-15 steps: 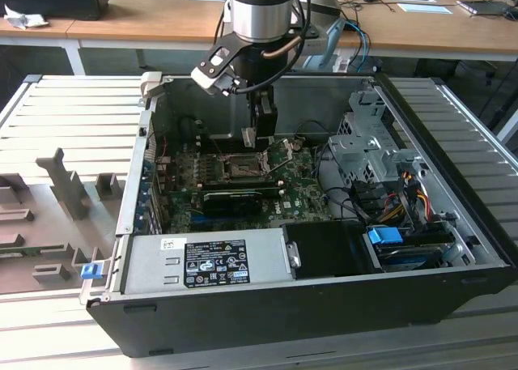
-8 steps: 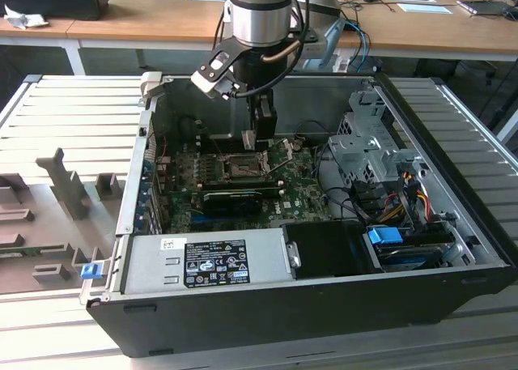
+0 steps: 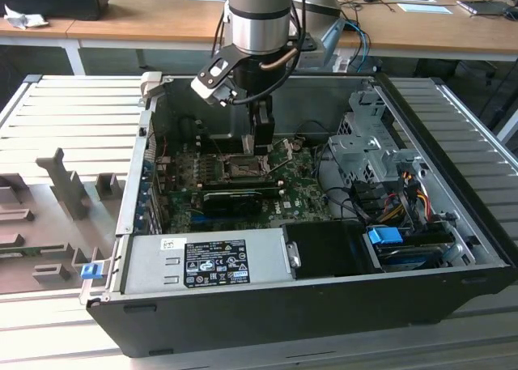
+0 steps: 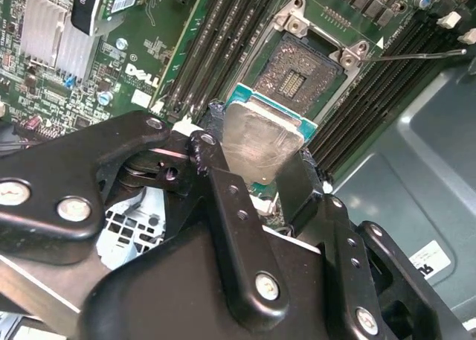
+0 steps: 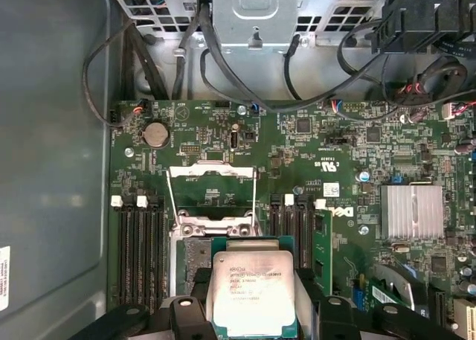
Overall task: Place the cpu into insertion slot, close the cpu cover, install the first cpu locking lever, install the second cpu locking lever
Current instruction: 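Place the cpu into insertion slot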
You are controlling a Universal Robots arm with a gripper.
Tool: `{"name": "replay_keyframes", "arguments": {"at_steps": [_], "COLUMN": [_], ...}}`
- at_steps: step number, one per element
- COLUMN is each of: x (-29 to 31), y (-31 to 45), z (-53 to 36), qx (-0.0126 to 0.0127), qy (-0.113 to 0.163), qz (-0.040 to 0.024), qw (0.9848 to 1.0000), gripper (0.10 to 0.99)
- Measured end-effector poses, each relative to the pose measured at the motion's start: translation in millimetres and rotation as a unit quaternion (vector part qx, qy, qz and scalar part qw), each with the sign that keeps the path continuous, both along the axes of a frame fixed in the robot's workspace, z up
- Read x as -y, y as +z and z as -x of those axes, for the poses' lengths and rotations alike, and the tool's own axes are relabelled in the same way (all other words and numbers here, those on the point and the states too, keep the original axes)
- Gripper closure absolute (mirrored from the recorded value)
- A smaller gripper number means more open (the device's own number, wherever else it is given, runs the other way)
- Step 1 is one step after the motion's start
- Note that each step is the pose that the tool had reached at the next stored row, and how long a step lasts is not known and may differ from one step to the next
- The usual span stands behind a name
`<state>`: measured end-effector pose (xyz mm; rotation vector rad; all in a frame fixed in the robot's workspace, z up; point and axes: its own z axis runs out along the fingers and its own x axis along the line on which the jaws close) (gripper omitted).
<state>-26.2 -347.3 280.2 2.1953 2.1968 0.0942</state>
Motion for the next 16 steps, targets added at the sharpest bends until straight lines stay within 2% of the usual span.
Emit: {"name": "replay_keyframes", "arguments": {"at_steps": [16], "x": [0.0], "y": [-8.4], "z": [0.2], "qx": [0.0000], "qy": [0.000], "qz": [-0.0011], "qw": [1.0000], "gripper": [0.561]}}
